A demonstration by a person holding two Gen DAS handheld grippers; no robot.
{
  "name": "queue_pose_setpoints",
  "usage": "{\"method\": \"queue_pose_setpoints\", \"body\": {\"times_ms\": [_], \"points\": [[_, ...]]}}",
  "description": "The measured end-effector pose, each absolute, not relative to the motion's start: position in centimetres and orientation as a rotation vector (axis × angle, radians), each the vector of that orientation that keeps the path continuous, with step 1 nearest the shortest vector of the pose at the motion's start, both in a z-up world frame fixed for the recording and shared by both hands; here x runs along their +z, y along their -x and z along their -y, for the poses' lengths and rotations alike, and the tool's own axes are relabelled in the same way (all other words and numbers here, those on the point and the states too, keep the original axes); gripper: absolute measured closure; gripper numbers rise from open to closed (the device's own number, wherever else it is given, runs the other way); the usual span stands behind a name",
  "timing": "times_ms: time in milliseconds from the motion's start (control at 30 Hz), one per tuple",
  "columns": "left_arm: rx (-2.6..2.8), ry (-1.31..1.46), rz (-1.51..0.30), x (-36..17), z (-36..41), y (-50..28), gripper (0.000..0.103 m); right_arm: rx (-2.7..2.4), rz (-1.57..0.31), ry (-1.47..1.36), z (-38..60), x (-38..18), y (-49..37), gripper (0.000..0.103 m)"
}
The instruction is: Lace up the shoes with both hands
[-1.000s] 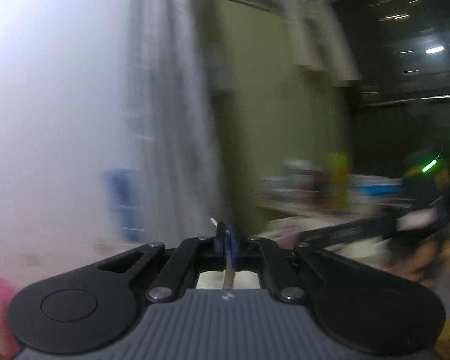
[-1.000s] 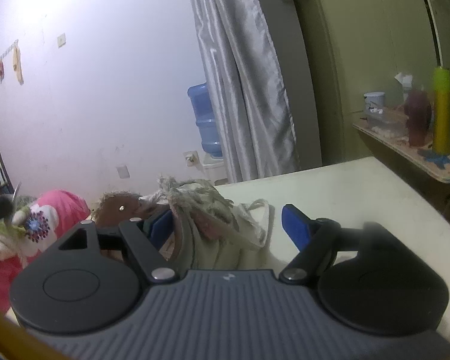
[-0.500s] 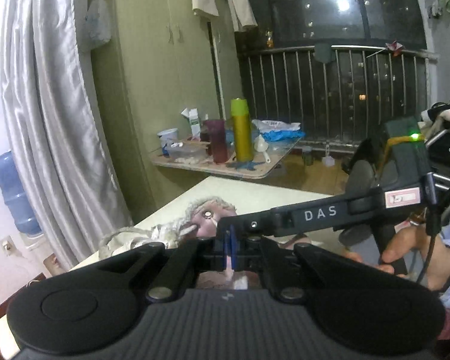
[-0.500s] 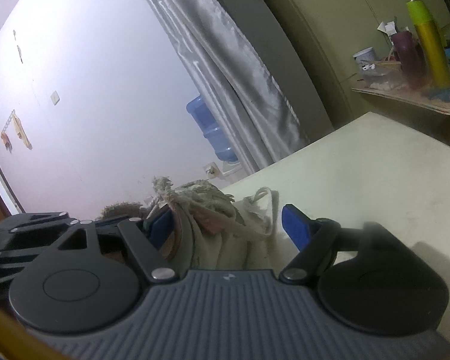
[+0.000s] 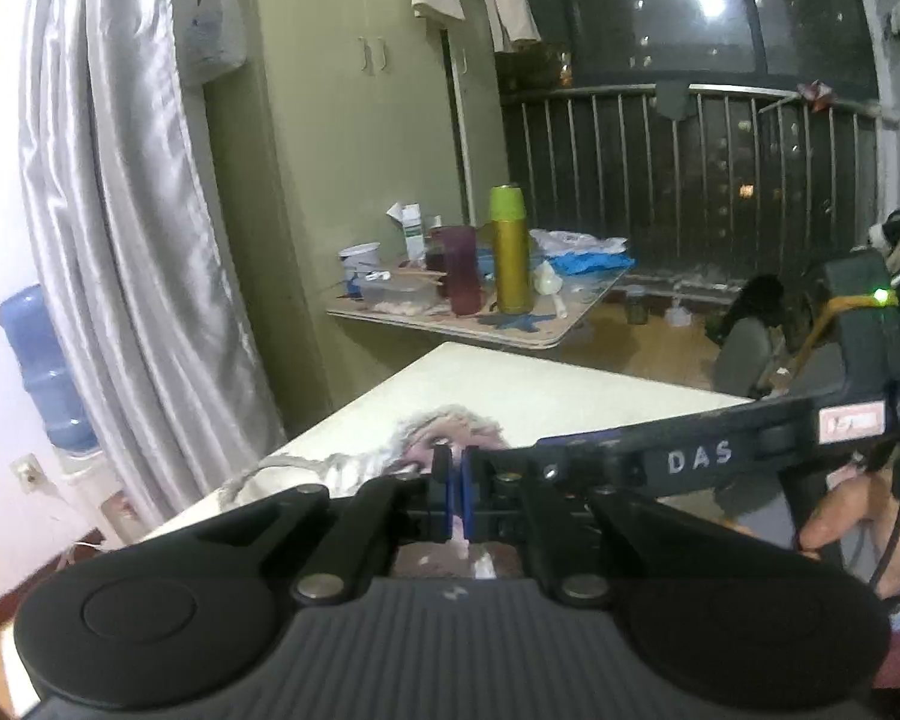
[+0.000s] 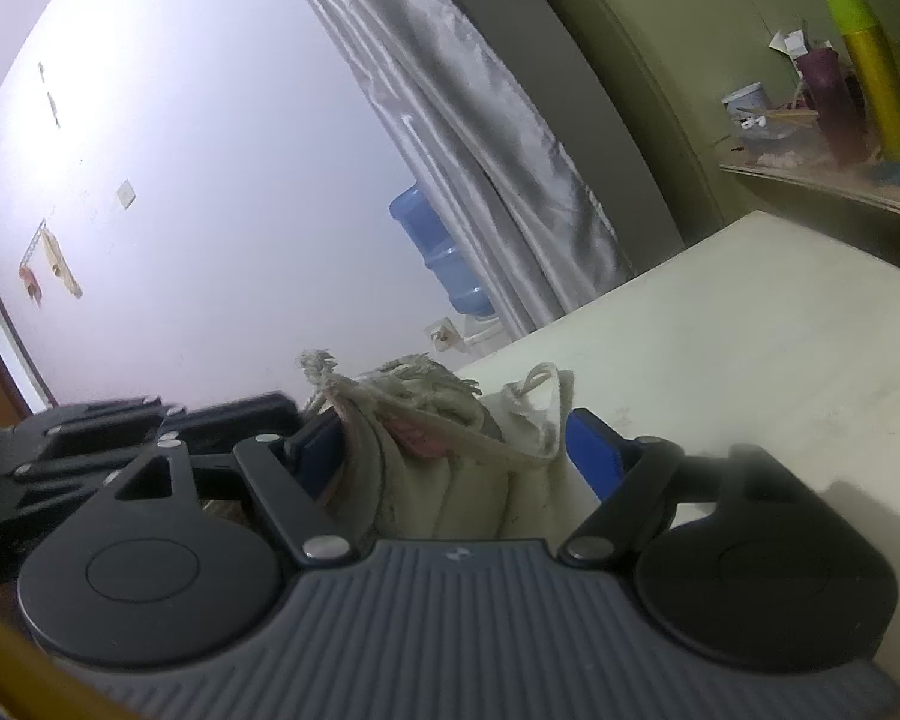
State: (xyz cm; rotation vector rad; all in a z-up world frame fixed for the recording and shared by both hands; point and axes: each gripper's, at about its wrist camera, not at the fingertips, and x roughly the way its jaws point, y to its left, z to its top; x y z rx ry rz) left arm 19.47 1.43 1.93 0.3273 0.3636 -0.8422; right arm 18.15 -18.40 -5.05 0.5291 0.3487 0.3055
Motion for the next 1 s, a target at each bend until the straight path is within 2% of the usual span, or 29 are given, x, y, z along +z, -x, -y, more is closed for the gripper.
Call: {"method": "queue_pose_setpoints", "body": {"times_ms": [333, 433, 467, 500, 633, 767, 1000], "points": [[-0.824, -0.26, -0.315, 2.1, -1.9, -19.9, 0.098, 0.334, -0.365, -0.536, 18.7, -5.0, -18.1, 0.025], [-0.823, -0.239, -0.294, 2.5, -2.3, -18.7, 0.077, 0.353, -0.357, -0.536, 19.3, -4.8, -17.1, 0.025], [-0.815, -0.237, -0.291, 2.6, -2.4, -18.2, 0.067, 0.358, -0.348, -0.534, 19.5, -4.7, -16.5, 0.025], [-0.807, -0.235, -0.287, 2.8, -2.4, -17.7, 0.062, 0.35, -0.331, -0.53, 19.9, -4.4, -15.9, 0.025], [-0.774, -0.227, -0.274, 3.6, -2.5, -15.6, 0.06, 0.333, -0.296, -0.542, 21.5, -3.4, -14.2, 0.025], [-0.742, -0.219, -0.261, 4.4, -2.6, -13.6, 0.053, 0.308, -0.256, -0.555, 23.1, -2.4, -13.2, 0.024], [-0.68, -0.196, -0.331, 3.2, -0.3, -11.5, 0.054, 0.273, -0.247, -0.609, 25.0, -2.1, -13.9, 0.024]]}}
